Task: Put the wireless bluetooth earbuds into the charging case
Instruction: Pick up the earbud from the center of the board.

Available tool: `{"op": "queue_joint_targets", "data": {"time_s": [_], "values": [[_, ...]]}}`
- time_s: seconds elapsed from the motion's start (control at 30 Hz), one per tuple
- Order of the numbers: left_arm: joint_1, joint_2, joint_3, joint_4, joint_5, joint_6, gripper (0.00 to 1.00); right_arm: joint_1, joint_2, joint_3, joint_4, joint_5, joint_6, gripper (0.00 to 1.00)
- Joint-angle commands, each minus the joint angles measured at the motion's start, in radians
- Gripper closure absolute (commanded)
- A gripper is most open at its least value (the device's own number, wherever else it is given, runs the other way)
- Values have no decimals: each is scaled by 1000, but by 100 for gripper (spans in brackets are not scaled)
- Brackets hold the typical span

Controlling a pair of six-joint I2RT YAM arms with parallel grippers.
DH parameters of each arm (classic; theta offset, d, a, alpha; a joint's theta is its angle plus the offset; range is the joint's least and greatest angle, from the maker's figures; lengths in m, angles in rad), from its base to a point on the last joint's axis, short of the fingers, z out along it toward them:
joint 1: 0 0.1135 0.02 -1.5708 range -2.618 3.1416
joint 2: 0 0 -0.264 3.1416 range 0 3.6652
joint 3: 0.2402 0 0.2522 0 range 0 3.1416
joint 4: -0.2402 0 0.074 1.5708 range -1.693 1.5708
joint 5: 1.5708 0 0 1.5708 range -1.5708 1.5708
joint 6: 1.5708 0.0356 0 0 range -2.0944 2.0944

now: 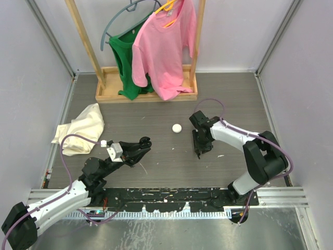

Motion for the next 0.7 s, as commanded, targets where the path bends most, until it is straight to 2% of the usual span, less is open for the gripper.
{"op": "queue_joint_targets", "data": {"time_s": [0.0,0.4,0.67], "values": [[-2,-2,27,47,9,5,100,9,17,35,7,7,-13,64],[-1,0,31,38,14,5,100,24,80,27,-4,2,-14,66],[-2,1,31,36,15,5,100,44,80,22,-11,-2,-14,76]]}}
